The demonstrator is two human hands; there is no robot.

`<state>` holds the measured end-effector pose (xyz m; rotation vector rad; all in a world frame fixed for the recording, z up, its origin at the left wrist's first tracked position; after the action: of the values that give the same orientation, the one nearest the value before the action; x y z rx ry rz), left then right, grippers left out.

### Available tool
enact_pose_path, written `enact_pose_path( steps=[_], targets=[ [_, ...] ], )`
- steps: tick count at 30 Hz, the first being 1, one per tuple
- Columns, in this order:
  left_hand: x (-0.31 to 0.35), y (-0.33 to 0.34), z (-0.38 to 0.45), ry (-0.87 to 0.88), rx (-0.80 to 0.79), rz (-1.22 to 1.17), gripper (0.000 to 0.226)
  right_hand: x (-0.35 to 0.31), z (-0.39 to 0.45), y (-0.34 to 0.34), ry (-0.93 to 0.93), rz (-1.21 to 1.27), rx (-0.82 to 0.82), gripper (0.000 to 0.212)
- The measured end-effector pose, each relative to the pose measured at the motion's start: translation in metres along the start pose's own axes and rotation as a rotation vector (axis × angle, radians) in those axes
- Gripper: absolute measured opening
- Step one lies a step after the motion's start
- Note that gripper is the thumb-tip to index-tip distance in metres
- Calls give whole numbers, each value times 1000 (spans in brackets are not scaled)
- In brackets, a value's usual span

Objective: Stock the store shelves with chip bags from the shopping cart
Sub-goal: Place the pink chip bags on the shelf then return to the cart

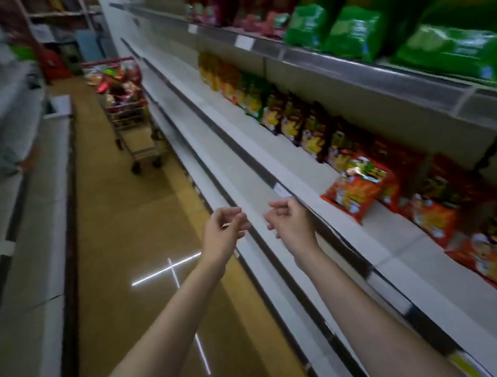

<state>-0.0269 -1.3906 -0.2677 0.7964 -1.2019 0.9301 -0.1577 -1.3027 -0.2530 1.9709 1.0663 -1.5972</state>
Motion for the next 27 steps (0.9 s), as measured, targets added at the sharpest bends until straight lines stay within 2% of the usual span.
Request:
enact_pose_path(
  steps=[8,14,23,27],
  targets=[
    [11,-125,78,71,236,64,5,-58,55,149,-91,-51,-235,17],
    [9,-179,147,104,314,153,17,-94,115,232,-150,-57,-349,18],
    [12,-230,315,145,356,237,7,-176,250,318,-192,-23,-386,19],
    [12,-249,374,162,400,209,10,-207,299,349,-191,-23,-400,22]
  ],
)
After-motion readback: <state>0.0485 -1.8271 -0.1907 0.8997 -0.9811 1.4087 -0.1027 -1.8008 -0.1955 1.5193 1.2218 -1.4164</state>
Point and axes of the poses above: each hand's wrist, its own z-axis towards the middle knuckle, its own y-axis out of the palm, x = y × z, the point moved 7 cm from there along z, towards the middle knuckle, and after that the axes turned 14 degrees about y, right-handed, at the moved point
